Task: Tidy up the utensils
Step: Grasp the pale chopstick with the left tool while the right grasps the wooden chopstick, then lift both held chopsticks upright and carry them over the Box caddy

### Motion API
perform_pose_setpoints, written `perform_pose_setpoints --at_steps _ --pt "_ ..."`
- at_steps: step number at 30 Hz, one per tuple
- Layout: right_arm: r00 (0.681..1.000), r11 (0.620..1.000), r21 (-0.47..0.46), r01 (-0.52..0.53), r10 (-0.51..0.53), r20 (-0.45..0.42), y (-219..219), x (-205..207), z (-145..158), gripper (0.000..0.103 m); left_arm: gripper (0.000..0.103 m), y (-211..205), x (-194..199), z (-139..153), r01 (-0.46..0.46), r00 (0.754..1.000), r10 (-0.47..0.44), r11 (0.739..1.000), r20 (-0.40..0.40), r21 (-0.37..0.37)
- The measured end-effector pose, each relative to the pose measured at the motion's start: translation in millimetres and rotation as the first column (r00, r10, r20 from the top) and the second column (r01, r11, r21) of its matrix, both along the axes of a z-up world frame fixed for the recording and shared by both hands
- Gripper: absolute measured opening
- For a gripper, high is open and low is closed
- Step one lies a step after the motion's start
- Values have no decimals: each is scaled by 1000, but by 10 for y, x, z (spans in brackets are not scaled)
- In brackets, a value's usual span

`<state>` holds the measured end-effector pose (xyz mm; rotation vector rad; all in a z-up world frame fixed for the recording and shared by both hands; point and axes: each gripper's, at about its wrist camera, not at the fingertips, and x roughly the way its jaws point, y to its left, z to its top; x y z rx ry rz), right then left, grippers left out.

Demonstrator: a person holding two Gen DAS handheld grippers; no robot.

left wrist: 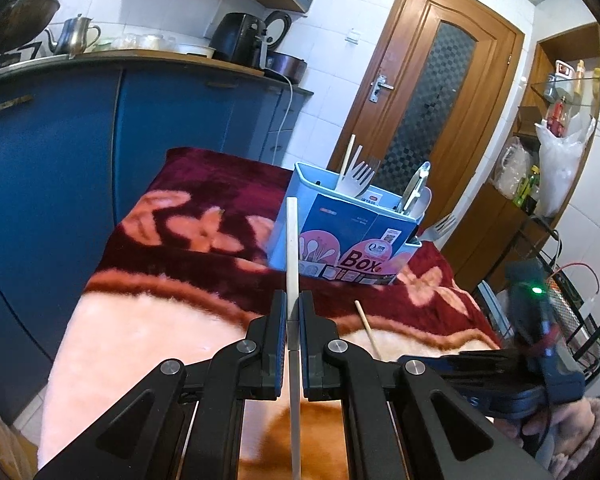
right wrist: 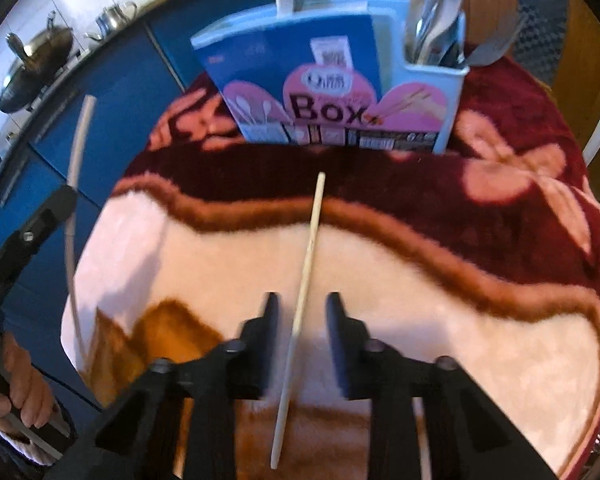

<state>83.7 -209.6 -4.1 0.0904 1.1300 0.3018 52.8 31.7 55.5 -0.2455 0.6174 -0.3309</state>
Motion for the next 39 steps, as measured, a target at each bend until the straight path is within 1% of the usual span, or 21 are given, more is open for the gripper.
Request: perform_pose_setpoints --at_steps 1,3,6,10,12,16,22,26,30,39 --pt "1000 1000 -11 -9 9 -13 18 30 -14 20 5 4 -2 0 0 1000 0 1000 2 0" --pt "999 999 -41 -21 20 -34 45 86 -38 15 5 6 -2 -1 -1 1000 1 1000 7 2" --pt "997 997 -62 -40 36 -66 73 155 -64 12 5 3 2 -6 1 1000 -1 1000 5 0" --pt "995 993 -95 -75 68 -78 125 168 -70 10 5 -13 15 -15 5 1000 -5 1000 1 0" --pt "996 993 -89 -71 66 -67 112 156 -66 9 5 -27 15 -21 8 1000 -8 1000 0 -4" --pt "1000 999 -33 -25 25 -12 9 66 -70 6 5 -52 20 -35 13 1000 -13 1000 1 -1" --pt "992 994 100 33 -45 116 -227 -223 44 6 5 -101 20 -29 11 1000 -11 1000 6 -2" --pt "973 983 176 48 -85 213 -370 -453 177 6 5 -174 -12 -1 10 1000 -10 1000 23 1" --pt "950 973 224 53 -119 289 -453 -593 264 6 5 -259 -30 43 7 999 -7 1000 38 -1" --pt "905 947 315 57 -182 384 -659 -757 384 6 6 -422 -66 135 -4 998 2 1000 70 19"
